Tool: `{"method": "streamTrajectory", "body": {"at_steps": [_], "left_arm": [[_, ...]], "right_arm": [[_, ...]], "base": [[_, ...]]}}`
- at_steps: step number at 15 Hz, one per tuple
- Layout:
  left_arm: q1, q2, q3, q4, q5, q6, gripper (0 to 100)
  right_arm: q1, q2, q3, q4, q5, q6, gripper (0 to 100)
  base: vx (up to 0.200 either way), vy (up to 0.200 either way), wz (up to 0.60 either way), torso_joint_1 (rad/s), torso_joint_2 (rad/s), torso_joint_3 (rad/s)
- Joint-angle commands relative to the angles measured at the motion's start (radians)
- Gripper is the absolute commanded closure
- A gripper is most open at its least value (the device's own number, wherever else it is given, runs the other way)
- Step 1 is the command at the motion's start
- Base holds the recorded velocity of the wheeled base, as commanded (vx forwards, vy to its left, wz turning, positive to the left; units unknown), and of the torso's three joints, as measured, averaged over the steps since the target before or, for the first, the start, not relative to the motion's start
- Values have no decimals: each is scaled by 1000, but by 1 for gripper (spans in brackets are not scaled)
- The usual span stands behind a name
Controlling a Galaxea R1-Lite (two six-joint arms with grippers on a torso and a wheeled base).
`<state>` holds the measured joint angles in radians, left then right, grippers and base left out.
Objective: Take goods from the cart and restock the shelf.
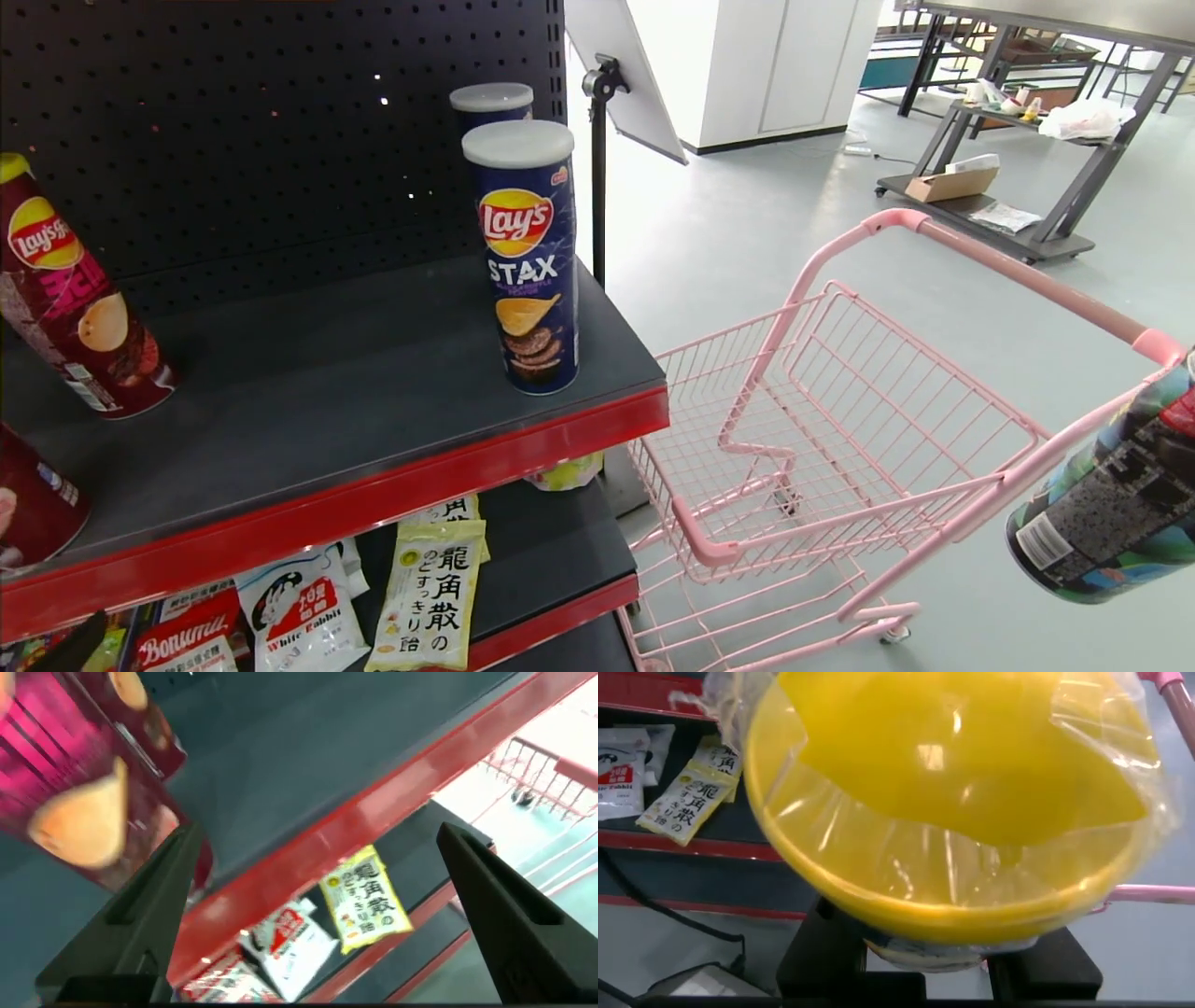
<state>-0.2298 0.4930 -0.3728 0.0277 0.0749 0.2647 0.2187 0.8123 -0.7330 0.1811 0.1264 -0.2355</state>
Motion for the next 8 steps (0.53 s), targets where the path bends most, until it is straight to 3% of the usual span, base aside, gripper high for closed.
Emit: {"method": "streamTrajectory", "body": {"at_steps": [1, 3, 5, 8], "left_arm": [[1, 13, -8, 1, 2, 27, 0], [1, 19, -12, 1, 3, 31, 0], [3, 19, -11, 5, 16, 50, 0], [3, 22, -12, 5, 37, 57, 0]], "right_arm": [[-1, 31, -6, -2, 1, -1, 100], [-1, 37, -3, 0, -2, -2, 100], [-1, 37, 1, 0, -5, -4, 100], [-4, 37, 1, 0, -7, -4, 100]], "base": [[0, 0, 0, 217, -588, -378], [0, 0, 0, 229, -613, -391], [0, 0, 0, 122, -320, -188], [-200, 0, 0, 27, -33, -30]]}}
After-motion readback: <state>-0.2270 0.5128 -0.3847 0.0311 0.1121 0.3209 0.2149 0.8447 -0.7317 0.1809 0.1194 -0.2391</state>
